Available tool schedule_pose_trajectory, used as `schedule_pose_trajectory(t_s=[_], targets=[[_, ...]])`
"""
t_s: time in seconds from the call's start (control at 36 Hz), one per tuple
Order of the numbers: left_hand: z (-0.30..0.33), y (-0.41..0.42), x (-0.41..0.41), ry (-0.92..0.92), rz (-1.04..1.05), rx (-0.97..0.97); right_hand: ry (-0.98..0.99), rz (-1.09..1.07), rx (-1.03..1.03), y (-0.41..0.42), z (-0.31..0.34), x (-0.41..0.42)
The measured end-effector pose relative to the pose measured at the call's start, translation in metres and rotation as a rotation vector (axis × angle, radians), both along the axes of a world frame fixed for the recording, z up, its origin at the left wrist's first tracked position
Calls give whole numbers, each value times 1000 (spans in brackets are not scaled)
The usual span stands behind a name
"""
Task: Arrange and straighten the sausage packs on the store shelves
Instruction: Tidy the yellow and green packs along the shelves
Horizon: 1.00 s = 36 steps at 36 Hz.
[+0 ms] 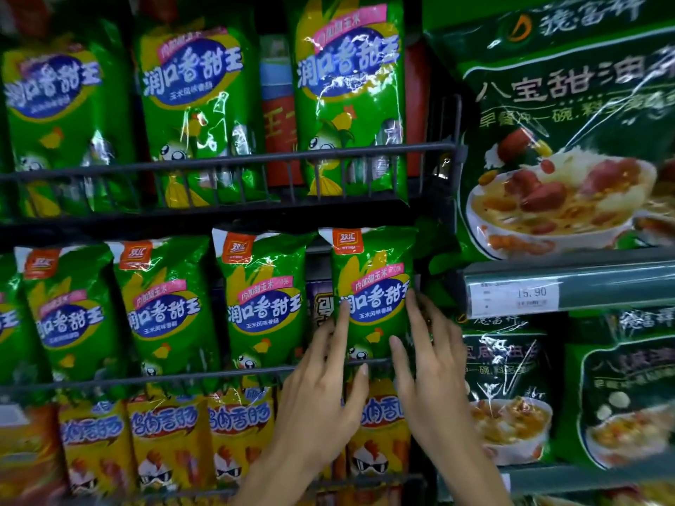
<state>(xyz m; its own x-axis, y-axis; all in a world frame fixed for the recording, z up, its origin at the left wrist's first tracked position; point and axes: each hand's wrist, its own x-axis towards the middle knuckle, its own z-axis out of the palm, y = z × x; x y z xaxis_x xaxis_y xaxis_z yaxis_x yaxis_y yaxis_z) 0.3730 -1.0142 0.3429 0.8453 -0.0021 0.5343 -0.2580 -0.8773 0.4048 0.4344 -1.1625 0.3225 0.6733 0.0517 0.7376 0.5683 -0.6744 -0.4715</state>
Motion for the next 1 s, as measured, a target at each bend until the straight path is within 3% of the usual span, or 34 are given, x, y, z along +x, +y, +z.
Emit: schedule_pose_trajectory(t_s=[0.19,0.31,0.42,0.53,0.64,1.0], targets=[[-3,10,-8,11,-68,-41,25,87,99,-2,-3,-7],[-11,27,-26,-129,-79,-105,3,175,305,-1,-6,-26],[-18,57,-47,-289,41,-192,-32,231,366,9,-8,-42],[-17,88,-56,-272,137,-232,76,340,317,27,-7,-51],[-19,106,-52,-192,105,-248,128,371,210,51,2,-52],[-20,141,-44,-72,-41,-22,110,3,-228,115,24,-44]])
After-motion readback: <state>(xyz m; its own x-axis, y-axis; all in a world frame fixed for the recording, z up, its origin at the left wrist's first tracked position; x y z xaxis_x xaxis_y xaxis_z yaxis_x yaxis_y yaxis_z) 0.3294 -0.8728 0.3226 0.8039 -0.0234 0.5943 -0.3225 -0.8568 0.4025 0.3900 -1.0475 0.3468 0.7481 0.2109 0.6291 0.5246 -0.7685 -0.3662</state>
